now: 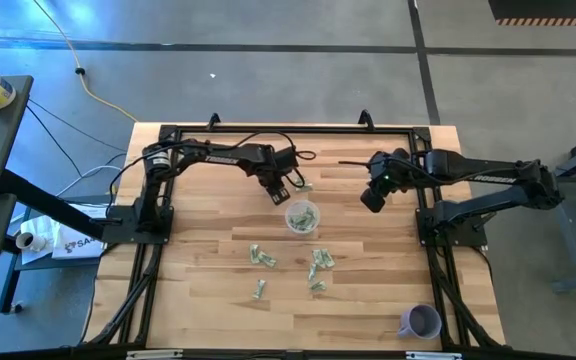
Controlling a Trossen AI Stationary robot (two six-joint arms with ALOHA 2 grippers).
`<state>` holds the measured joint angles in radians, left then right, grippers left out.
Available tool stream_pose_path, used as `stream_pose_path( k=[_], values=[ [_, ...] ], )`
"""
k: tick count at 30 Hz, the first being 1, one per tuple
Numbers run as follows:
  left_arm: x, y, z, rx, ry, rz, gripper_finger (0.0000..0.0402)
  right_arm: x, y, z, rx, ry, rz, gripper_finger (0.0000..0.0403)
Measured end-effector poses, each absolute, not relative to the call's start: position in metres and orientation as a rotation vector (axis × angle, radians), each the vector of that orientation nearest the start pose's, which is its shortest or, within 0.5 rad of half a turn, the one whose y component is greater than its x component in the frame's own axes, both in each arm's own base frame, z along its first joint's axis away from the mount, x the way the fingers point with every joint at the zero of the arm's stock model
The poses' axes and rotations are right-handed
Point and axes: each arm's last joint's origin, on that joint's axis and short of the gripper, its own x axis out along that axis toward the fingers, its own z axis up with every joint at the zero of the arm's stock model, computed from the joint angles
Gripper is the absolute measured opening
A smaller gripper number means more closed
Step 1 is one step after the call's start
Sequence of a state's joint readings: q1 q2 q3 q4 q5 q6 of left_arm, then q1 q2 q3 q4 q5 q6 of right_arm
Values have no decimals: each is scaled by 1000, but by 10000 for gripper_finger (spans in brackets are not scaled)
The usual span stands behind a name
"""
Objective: Pick and place Stevia / Truvia into bins
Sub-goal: Put the white stevia packet into the transparent container
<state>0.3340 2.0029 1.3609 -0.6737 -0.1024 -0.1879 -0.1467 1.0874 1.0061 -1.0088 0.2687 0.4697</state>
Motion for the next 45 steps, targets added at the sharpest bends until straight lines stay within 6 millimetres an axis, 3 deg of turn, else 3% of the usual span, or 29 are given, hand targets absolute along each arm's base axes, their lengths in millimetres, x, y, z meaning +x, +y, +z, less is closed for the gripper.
stream_pose_path(
  k=[4, 8, 17, 23, 25, 31, 35, 39, 45],
  values=[
    [362, 128, 152, -318, 1319, 489, 79, 187, -36, 292, 353, 982, -627, 83],
    [358, 125, 166, -359, 1367, 450, 23, 187, -36, 292, 363, 975, -644, 83],
    [366, 125, 224, -411, 1280, 368, 37, 187, -36, 292, 361, 974, -648, 83],
    [369, 131, 230, -475, 1227, 256, 24, 187, -36, 292, 363, 975, -644, 83],
    [366, 132, 228, -434, 1261, 316, 45, 187, -36, 292, 363, 975, -643, 83],
    [355, 129, 225, -421, 1381, 361, 201, 187, -36, 292, 360, 976, -642, 83],
    [349, 128, 224, -397, 1448, 399, 280, 187, -36, 292, 341, 981, -634, 83],
    [349, 129, 221, -388, 1446, 411, 308, 187, -36, 292, 335, 983, -631, 83],
    [345, 137, 199, -421, 1406, 485, 286, 187, -36, 292, 335, 983, -630, 83]
  ],
)
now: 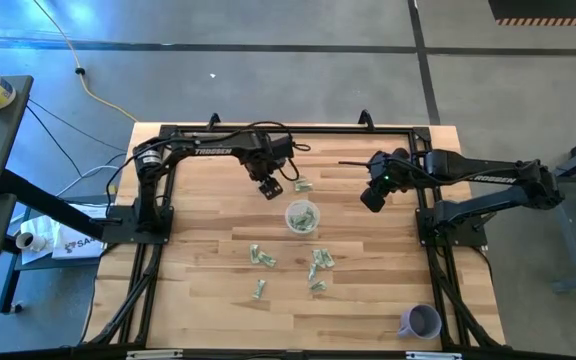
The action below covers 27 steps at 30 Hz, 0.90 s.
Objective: Pick and place Stevia / Truvia into bins
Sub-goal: Put the white stevia packet into the transparent container
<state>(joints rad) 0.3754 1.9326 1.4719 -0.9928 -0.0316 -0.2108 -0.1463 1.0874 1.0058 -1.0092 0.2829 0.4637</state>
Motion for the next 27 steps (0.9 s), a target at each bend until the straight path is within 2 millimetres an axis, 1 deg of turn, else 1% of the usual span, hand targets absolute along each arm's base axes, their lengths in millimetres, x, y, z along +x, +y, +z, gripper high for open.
stream_pose_path(
  k=[3, 7, 9, 11, 18, 23, 27],
  values=[
    [337, 149, 191, -499, 1390, 570, 267, 187, -36, 292, 336, 984, -629, 83],
    [330, 169, 189, -594, 1330, 656, 240, 187, -36, 292, 337, 984, -627, 83],
    [329, 178, 189, -648, 1288, 634, 228, 187, -36, 292, 337, 984, -627, 83],
    [328, 183, 189, -700, 1261, 592, 217, 187, -36, 292, 340, 983, -628, 83],
    [326, 178, 189, -715, 1303, 573, 194, 187, -36, 292, 345, 982, -630, 83],
    [325, 179, 189, -700, 1308, 596, 175, 187, -36, 292, 342, 981, -634, 83],
    [327, 181, 181, -701, 1325, 592, 150, 187, -36, 292, 342, 981, -634, 83]
  ],
)
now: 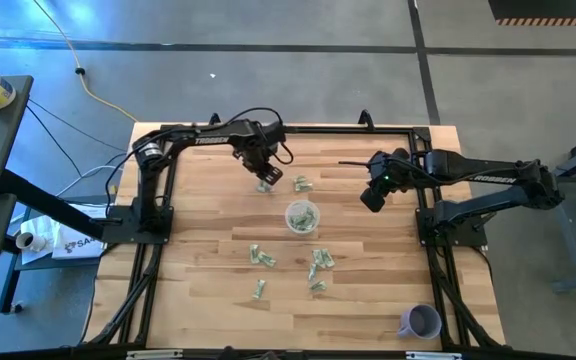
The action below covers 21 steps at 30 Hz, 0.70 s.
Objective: Pick and place Stevia / Truvia into bins
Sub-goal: Put the white stevia packet into the transparent container
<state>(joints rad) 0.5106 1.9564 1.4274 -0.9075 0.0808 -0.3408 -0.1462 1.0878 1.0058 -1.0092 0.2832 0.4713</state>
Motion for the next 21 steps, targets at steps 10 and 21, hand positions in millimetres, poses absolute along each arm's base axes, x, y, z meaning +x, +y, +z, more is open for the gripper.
stream_pose_path(
  k=[10, 21],
  values=[
    [333, 184, 166, -675, 1340, 565, 67, 187, -36, 292, 341, 980, -637, 83],
    [332, 184, 171, -638, 1334, 571, 27, 187, -36, 292, 338, 979, -640, 83]
  ],
)
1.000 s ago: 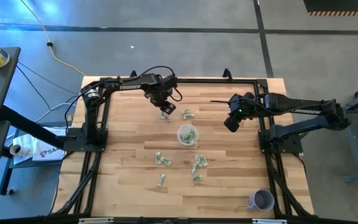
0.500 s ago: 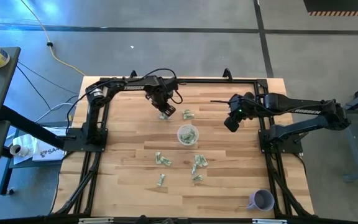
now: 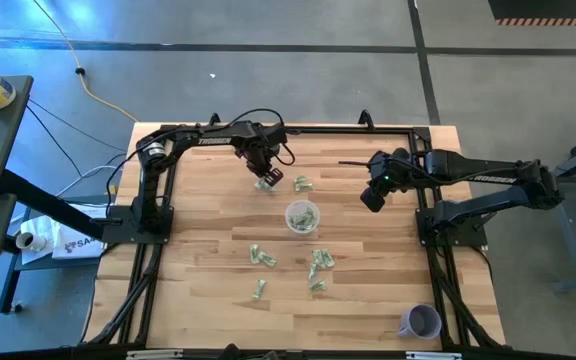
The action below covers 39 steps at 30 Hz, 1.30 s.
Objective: Pick and place Stevia / Truvia into bins
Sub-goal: Put the white stevia packet into the transparent container
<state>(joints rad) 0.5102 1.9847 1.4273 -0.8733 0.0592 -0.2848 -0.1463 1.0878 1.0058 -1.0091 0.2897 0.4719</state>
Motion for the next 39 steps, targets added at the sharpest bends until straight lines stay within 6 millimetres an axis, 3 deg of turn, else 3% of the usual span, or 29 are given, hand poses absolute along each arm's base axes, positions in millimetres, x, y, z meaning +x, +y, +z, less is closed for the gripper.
stream_pose_path(
  k=[7, 10, 14, 16, 20, 23, 26, 33, 39],
  values=[
    [326, 176, 210, -610, 1222, 556, 21, 187, -36, 292, 326, 977, -651, 83],
    [330, 162, 226, -574, 1163, 430, 21, 187, -37, 293, 309, 972, -671, 83],
    [349, 118, 258, -470, 987, 68, 21, 187, -37, 293, 279, 980, -662, 83],
    [359, 91, 269, -414, 916, -30, 21, 187, -37, 293, 269, 982, -659, 83],
    [371, 46, 271, -294, 901, -38, 21, 187, -37, 293, 266, 983, -657, 83],
    [379, 26, 266, -199, 894, 92, 25, 187, -37, 293, 256, 988, -647, 83],
    [384, 17, 255, -135, 907, 225, 54, 187, -37, 293, 231, 998, -628, 83],
    [390, 16, 258, -245, 834, 256, 168, 187, -36, 292, 220, 1028, -560, 83],
    [368, 13, 269, -362, 943, 264, 224, 186, -34, 291, 212, 1051, -523, 83]
  ],
)
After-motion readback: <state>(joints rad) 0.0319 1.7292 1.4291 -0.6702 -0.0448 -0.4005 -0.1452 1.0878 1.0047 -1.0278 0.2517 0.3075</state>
